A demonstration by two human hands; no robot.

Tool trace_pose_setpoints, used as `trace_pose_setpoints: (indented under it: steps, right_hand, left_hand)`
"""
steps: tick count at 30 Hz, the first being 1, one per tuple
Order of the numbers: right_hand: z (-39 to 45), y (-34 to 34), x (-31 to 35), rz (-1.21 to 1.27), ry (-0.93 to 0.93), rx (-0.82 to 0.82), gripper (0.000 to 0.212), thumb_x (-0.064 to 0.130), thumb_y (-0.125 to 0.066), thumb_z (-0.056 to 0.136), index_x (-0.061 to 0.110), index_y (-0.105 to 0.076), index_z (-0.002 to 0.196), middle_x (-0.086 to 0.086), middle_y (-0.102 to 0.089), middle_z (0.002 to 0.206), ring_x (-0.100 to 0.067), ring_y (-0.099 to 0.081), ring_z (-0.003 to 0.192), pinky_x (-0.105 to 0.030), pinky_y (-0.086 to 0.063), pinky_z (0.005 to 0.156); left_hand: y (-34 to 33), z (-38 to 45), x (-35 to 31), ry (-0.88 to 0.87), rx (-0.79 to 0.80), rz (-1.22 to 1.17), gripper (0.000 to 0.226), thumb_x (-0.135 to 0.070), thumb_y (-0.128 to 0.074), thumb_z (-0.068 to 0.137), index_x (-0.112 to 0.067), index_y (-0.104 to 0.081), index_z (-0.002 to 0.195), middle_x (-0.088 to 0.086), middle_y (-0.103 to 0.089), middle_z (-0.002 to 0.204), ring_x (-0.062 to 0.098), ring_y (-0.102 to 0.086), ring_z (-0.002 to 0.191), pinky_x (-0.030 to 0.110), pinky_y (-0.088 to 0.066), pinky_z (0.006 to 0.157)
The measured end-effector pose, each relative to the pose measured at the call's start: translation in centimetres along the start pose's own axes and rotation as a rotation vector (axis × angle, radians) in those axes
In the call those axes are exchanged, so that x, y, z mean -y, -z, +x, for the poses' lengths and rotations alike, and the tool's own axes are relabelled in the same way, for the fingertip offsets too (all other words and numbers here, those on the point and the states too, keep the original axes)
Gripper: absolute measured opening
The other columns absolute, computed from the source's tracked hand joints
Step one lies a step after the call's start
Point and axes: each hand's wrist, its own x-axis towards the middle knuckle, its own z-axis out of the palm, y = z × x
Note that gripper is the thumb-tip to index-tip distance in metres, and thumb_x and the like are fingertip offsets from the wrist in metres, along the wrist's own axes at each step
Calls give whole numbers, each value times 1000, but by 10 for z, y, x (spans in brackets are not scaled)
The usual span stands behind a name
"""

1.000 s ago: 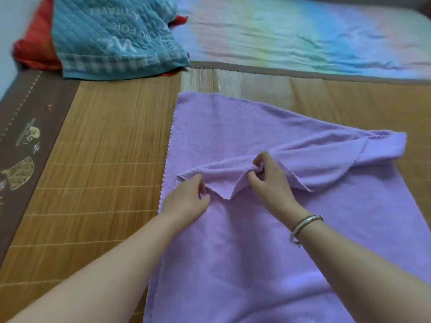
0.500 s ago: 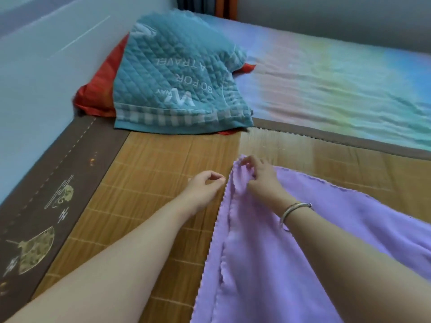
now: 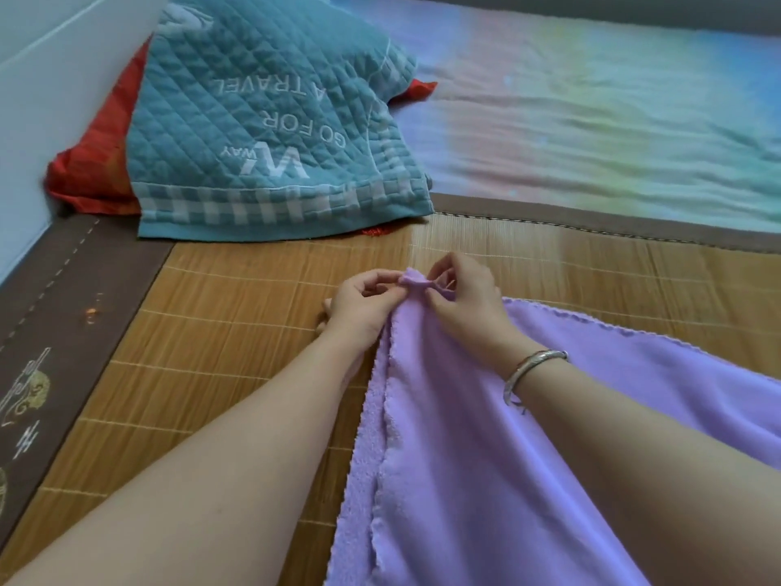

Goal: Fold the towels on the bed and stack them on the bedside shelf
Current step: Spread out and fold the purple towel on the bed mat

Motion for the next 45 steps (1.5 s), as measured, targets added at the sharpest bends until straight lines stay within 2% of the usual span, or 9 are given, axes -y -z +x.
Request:
trace_pose_setpoints:
  steps: [2, 5, 8, 15, 22, 26, 31, 38, 45]
  right_hand:
    - [-5, 11, -6, 24, 23, -33, 20, 18, -63, 78, 23, -54, 95, 11, -56, 84, -23, -55, 91, -42, -44, 79]
    - [-19, 34, -27, -178, 69, -88, 31, 13, -60, 79, 16, -55, 109, -1, -57, 109, -27, -48, 105, -38, -37, 87]
    - [-48, 70, -55, -279, 33, -177, 34, 7, -60, 76, 15, -57, 109, -5, -55, 111, -28, -47, 103, -37, -35, 86]
    - [-124, 195, -148, -424, -286, -418, 33, -3, -59, 68, 13, -61, 97, -11, -59, 98, -35, -52, 91, -41, -41, 80]
    - [-213, 311, -255, -463, -789, -720, 33, 1, -48, 83, 9, -55, 114, -17, -51, 122, -37, -43, 112, -38, -29, 94]
    - [-243, 342, -299, -288, -1010, -543, 42, 32, -50, 93, 10, -46, 129, -15, -48, 134, -36, -39, 124, -39, -31, 102]
    - [-234, 343, -298, 126, -771, -515, 13, 28, -60, 86, 20, -58, 96, 0, -63, 94, -22, -58, 92, -34, -45, 81]
    - [-242, 318, -240, 161, -425, -421, 3, 15, -44, 62, 14, -45, 65, 9, -41, 57, -9, -34, 57, -27, -31, 56]
    - [-259, 293, -229, -254, -756, -198, 43, 63, -45, 83, 21, -40, 85, 4, -60, 75, -26, -56, 79, -39, -39, 76]
  left_hand:
    - [-4, 5, 2, 0, -106, 1, 21, -48, -70, 58, -41, -74, 78, -11, -72, 88, 23, -61, 108, 48, -44, 101]
    - [-22, -1, -10, -4, -316, 306, 8, -35, -64, 78, -32, -66, 85, -12, -64, 98, 20, -49, 109, 35, -29, 96]
    - [-52, -24, -34, -245, -449, 640, 20, -15, -60, 82, -21, -53, 100, 0, -52, 113, 25, -44, 109, 36, -29, 88]
    - [-210, -86, -38, -648, 211, 748, 18, -19, -56, 84, -20, -57, 102, -2, -52, 109, 21, -46, 103, 37, -35, 85]
    - [-344, -129, -13, -809, 341, 862, 28, -43, -41, 85, -17, -52, 87, 4, -54, 93, 29, -50, 90, 40, -38, 78]
    - [-351, -127, 19, -925, 209, 821, 27, -43, -37, 86, -18, -47, 84, 3, -49, 86, 28, -45, 86, 43, -35, 81]
    - [-350, -128, 20, -950, 214, 774, 27, -41, -41, 85, -18, -51, 94, 3, -50, 97, 29, -45, 93, 43, -32, 85]
    - [-346, -128, 23, -1000, 224, 785, 40, -47, -43, 83, -20, -51, 112, 2, -51, 118, 30, -47, 103, 45, -31, 92]
    - [-345, -131, 21, -1041, 189, 703, 44, -36, -44, 80, -16, -49, 119, 5, -52, 118, 28, -44, 101, 44, -32, 90]
